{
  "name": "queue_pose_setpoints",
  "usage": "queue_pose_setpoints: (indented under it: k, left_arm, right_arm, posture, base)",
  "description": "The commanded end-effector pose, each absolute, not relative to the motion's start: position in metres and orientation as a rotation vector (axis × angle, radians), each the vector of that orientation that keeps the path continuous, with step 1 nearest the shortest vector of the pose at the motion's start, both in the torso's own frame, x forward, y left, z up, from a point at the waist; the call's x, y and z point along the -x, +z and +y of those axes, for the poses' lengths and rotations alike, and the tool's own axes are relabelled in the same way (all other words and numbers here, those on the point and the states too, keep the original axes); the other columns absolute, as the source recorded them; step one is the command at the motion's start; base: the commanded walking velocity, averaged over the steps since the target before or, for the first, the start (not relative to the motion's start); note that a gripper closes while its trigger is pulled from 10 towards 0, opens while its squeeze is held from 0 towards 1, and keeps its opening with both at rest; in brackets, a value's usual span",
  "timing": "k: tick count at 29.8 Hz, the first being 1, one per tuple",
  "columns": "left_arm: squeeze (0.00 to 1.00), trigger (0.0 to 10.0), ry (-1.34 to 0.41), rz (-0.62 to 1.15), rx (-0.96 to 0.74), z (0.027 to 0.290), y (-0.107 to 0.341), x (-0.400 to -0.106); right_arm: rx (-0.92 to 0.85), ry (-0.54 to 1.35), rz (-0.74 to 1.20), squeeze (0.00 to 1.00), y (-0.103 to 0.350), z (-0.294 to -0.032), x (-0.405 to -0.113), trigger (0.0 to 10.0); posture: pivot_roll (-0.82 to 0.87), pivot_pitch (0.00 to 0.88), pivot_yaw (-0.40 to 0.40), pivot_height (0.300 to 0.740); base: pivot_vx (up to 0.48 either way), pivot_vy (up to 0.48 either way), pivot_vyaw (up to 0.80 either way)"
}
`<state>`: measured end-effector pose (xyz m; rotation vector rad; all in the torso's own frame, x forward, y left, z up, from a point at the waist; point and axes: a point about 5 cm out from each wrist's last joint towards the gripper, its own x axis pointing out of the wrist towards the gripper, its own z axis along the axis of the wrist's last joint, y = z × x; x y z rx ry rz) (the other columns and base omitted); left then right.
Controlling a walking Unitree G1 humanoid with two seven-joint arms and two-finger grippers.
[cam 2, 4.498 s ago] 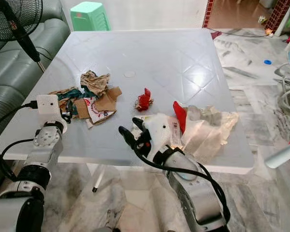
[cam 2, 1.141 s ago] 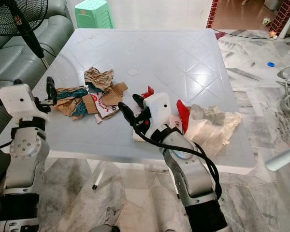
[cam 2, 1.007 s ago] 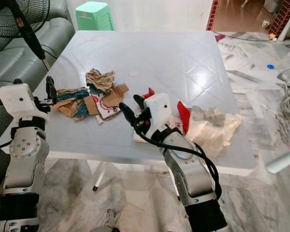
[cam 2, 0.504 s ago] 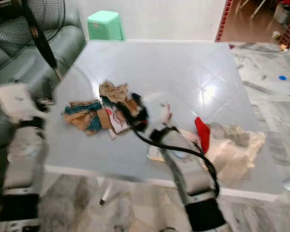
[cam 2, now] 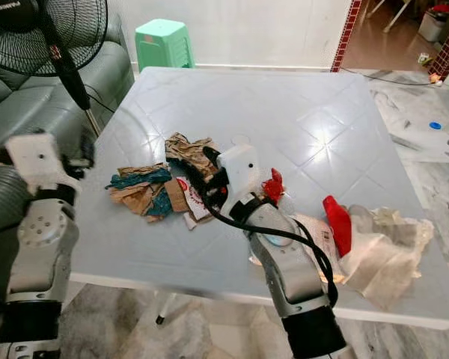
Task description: Picking trash to rubbish bin
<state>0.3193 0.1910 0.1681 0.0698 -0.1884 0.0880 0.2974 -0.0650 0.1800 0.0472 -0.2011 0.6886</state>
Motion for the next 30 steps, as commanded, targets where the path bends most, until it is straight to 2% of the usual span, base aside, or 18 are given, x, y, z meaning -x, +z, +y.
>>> queue_pose_setpoints:
  k: [1,7,12,16,22,30]
  left_arm:
    - [0.00,10.0,0.028,-0.101,-0.064,0.185,0.152,-0.320]
    - [0.00,10.0,-0.010,0.010,-0.050,0.180,0.130,-0.321]
    - [0.00,10.0,-0.026,0.107,-0.048,0.179,0.113,-0.328]
    - [0.00,10.0,-0.050,0.124,-0.057,0.175,0.109,-0.333]
    - [0.00,10.0,-0.132,0.123,-0.057,0.169,0.111,-0.345]
    - [0.00,10.0,-0.136,0.114,-0.072,0.171,0.118,-0.360]
  right_arm:
    - [-0.032,0.678,-0.203,0.00,0.184,-0.066,-0.297,10.0]
    - [-0.001,0.683,-0.134,0.00,0.177,-0.067,-0.296,10.0]
    - [0.003,0.789,-0.016,0.00,0.164,-0.065,-0.287,10.0]
    - [0.024,0.895,0.047,0.00,0.158,-0.062,-0.277,10.0]
    - [0.036,0.924,0.078,0.00,0.154,-0.060,-0.270,10.0]
    - [0.036,0.985,0.110,0.00,0.152,-0.056,-0.260,10.0]
  posture:
    - [0.02,0.050,0.027,0.740]
    - [0.00,0.064,0.027,0.740]
    - [-0.01,0.075,0.018,0.740]
    - [-0.02,0.080,0.026,0.740]
    - [-0.04,0.080,0.030,0.740]
    - [-0.06,0.072,0.029,0.740]
  base:
    - [0.000,0.000,0.00]
    - [0.000,0.000,0.00]
    - [0.000,0.000,0.00]
    - [0.000,0.000,0.00]
    - [0.000,0.000,0.00]
    - [0.000,0.000,0.00]
